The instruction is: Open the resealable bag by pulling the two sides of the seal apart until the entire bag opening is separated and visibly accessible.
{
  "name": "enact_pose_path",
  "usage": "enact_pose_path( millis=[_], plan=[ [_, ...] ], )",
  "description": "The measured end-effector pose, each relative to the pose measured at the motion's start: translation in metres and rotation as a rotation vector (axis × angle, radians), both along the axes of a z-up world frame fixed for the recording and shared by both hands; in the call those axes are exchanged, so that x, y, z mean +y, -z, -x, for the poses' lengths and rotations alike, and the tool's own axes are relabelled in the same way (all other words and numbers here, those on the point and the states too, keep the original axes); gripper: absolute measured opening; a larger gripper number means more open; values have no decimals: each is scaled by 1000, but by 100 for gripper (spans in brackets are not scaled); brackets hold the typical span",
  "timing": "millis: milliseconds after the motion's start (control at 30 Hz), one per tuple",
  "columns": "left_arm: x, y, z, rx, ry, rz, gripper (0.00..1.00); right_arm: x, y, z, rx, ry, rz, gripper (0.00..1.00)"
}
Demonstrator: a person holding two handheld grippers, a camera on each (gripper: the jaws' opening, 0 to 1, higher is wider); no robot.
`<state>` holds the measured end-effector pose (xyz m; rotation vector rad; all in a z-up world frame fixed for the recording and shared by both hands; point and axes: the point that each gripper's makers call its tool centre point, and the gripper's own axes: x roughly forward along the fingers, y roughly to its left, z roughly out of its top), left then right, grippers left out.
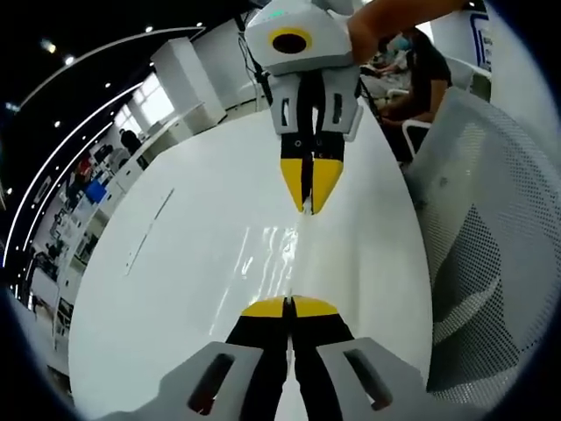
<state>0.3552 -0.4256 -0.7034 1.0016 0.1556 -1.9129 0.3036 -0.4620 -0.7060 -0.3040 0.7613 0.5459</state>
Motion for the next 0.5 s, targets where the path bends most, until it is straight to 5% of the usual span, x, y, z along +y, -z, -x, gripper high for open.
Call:
enact_pose_path(
  millis=[500],
  plan=[
    [-3,5,1,-1,19,-18,0,-18,8,20,25,24,10,0]
  ],
)
